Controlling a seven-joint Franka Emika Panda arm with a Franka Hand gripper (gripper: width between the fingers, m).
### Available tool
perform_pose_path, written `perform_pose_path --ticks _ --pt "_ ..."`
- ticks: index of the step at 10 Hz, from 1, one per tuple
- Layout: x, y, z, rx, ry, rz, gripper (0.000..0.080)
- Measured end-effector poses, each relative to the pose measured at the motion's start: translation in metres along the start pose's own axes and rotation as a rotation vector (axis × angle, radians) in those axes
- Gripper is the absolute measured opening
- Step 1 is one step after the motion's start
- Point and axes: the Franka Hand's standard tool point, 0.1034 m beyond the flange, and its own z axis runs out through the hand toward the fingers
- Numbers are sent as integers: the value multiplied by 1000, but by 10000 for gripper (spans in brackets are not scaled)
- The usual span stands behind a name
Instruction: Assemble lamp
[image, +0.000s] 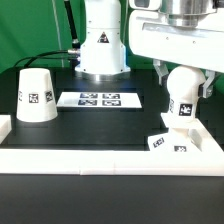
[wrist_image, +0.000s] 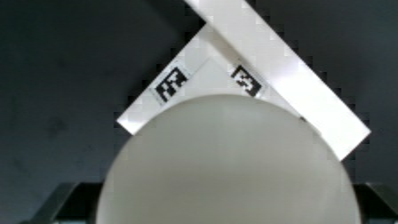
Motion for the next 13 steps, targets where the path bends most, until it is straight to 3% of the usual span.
perform_pose_path --ticks 3,4,5,8,13 --pt "-1 -1 0 5 -5 56 580" --pt "-1 -1 0 5 -5 20 677" --pt "-2 -1 0 3 -5 -23 677" --pt "-7 -1 1 -10 -14 -327 698" --pt "-3 1 0 -7 -15 -822 698"
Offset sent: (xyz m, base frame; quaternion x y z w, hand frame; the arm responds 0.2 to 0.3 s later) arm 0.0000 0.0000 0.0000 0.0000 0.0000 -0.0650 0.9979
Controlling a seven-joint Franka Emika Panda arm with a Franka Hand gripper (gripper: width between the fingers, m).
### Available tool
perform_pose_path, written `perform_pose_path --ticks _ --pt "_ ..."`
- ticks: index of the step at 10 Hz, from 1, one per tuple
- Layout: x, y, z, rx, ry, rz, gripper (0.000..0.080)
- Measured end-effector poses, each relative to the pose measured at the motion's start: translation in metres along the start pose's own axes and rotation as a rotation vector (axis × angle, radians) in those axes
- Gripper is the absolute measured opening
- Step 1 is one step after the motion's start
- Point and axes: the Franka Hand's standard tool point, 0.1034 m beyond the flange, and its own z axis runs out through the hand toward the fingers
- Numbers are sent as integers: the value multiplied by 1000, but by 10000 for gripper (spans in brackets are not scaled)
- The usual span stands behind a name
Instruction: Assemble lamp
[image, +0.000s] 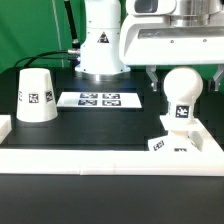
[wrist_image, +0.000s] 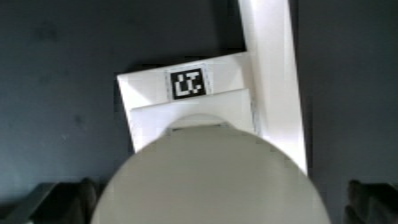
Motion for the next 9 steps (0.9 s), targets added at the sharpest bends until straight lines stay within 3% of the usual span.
perform_pose_path --ticks 9 --pt "3 1 -3 -20 2 -652 698"
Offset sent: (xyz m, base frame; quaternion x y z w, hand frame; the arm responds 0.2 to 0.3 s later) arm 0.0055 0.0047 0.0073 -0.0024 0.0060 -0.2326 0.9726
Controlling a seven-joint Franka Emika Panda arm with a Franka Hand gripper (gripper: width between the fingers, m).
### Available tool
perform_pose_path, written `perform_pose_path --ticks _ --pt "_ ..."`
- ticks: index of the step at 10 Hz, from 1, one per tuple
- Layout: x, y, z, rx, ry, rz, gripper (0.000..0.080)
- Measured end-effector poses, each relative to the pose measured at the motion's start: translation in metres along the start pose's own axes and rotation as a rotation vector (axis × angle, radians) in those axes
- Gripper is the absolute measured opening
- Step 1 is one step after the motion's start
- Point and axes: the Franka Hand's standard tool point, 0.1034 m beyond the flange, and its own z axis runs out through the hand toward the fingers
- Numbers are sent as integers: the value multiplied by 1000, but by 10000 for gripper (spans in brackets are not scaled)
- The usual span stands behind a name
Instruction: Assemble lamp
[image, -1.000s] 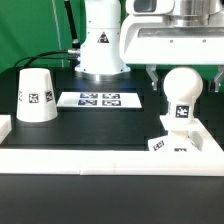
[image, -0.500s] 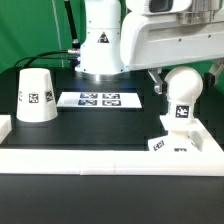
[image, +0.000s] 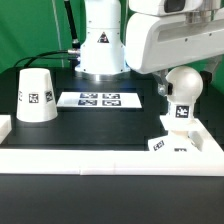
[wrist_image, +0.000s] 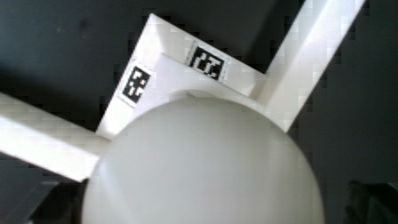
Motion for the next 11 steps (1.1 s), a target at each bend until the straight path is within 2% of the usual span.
perform_pose_path --ticks 3,4,8,11 --pt "-1 1 0 0 -1 -37 686" --pt "-1 1 0 0 -1 -37 576" --pt "-1 2 0 1 0 0 576" --pt "-3 5 -1 8 8 244 577"
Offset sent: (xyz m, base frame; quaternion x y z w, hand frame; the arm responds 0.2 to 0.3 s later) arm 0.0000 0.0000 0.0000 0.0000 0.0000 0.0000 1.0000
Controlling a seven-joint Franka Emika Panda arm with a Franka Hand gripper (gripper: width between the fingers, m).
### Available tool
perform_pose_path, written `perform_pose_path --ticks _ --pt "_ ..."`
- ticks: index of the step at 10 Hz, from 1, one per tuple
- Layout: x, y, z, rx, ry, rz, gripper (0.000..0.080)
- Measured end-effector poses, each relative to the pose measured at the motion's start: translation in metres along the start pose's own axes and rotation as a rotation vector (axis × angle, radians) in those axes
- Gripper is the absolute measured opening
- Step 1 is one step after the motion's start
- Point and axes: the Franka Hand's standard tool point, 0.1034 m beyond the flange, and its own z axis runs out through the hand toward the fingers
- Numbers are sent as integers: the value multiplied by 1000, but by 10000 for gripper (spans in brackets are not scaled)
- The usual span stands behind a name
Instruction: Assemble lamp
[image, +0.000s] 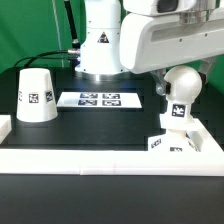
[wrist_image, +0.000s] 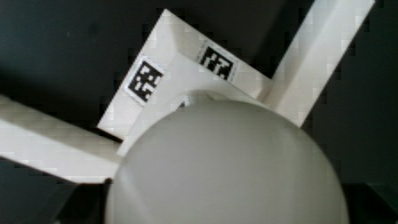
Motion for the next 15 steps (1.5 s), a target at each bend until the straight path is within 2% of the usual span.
perform_pose_path --ticks 3,4,5,6,7,10,15 --pt "0 2 -3 -2 2 211 577" --pt "0 2 -3 -3 2 212 577" --pt "-1 2 -2 -3 1 210 638" --pt "0 1 -3 -2 1 201 638" --pt "-1 -1 -5 -3 -1 173 688" --pt "-9 0 -19 -1 -12 97 698" --pt "-48 50 -49 -24 18 129 698"
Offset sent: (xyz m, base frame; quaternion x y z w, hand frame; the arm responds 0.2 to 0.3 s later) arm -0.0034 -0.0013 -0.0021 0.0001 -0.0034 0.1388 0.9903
